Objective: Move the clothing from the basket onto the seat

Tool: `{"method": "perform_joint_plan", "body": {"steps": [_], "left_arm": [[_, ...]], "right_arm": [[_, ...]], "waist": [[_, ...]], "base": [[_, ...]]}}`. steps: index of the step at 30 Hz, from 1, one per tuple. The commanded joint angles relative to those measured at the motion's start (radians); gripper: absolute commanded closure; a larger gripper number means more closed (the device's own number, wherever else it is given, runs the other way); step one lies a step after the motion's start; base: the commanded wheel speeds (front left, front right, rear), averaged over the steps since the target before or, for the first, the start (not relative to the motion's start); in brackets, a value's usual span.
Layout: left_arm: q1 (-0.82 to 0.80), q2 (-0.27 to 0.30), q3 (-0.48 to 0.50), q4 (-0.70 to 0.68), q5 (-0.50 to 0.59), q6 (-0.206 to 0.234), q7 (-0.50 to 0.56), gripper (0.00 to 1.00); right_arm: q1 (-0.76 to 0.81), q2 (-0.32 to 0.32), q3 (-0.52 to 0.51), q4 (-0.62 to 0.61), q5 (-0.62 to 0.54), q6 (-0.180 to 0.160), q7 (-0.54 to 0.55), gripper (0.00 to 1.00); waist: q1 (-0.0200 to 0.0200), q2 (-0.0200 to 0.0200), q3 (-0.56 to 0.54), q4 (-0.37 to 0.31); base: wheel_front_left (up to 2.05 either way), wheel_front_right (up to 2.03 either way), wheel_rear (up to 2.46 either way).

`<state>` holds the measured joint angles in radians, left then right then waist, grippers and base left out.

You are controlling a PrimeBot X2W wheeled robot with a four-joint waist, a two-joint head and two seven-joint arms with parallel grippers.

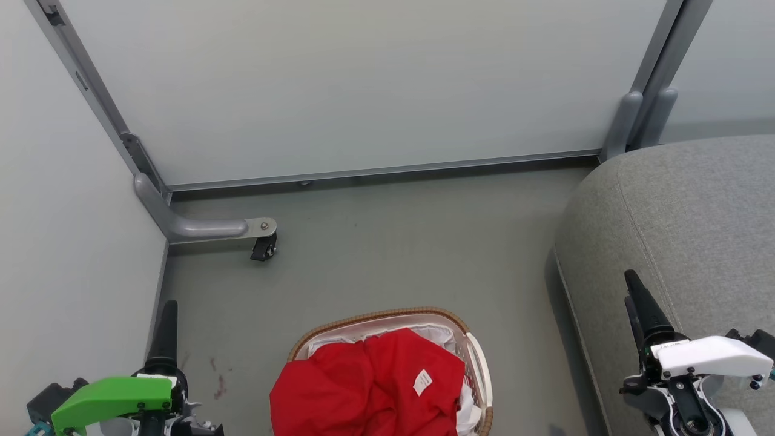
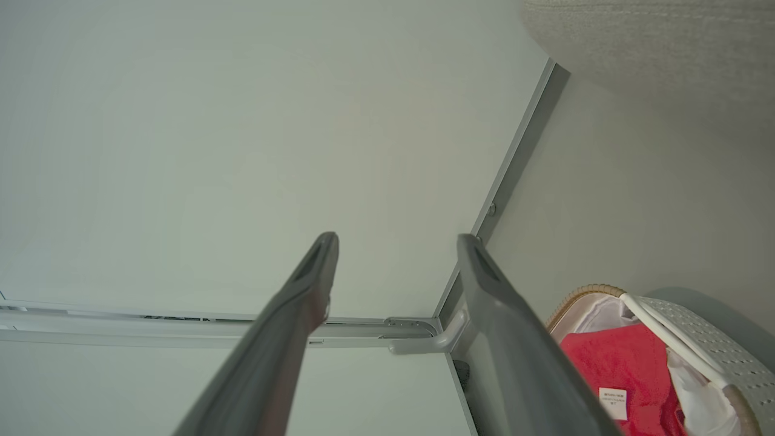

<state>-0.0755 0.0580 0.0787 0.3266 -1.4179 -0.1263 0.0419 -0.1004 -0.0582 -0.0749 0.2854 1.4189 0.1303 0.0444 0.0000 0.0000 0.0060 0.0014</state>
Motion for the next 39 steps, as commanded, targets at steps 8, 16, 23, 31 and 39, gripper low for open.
{"method": "perform_joint_plan", "body": {"steps": [8,16,23,31,39], "left_arm": [[-0.046,0.015,-0.005,-0.015,0.221,-0.002,-0.041,0.0],[-0.055,0.027,-0.031,-0.002,0.395,-0.002,-0.073,0.0],[-0.056,0.04,-0.053,0.003,0.528,0.013,-0.097,0.0],[-0.045,0.051,-0.07,0.019,0.644,0.032,-0.125,0.0],[-0.033,0.063,-0.085,0.006,0.751,0.047,-0.15,0.0]], "right_arm": [[-0.048,-0.018,0.031,-0.031,-0.214,0.0,-0.043,0.0],[-0.061,-0.018,0.05,-0.021,-0.358,0.0,-0.074,0.0],[-0.066,-0.022,0.057,-0.018,-0.491,0.0,-0.099,0.0],[-0.064,-0.023,0.062,-0.019,-0.621,0.0,-0.127,0.0],[-0.058,-0.029,0.063,-0.023,-0.722,0.0,-0.152,0.0]], "waist": [[0.0,0.0,0.0,0.001],[0.0,0.0,0.0,0.001],[0.0,0.0,0.001,0.002],[0.0,0.0,-0.001,0.002],[0.0,0.0,0.0,0.002]], "base": [[0.0,0.0,0.0],[0.0,0.0,0.0],[0.0,0.0,0.0],[0.0,0.0,0.0],[0.0,0.0,0.0]]}}
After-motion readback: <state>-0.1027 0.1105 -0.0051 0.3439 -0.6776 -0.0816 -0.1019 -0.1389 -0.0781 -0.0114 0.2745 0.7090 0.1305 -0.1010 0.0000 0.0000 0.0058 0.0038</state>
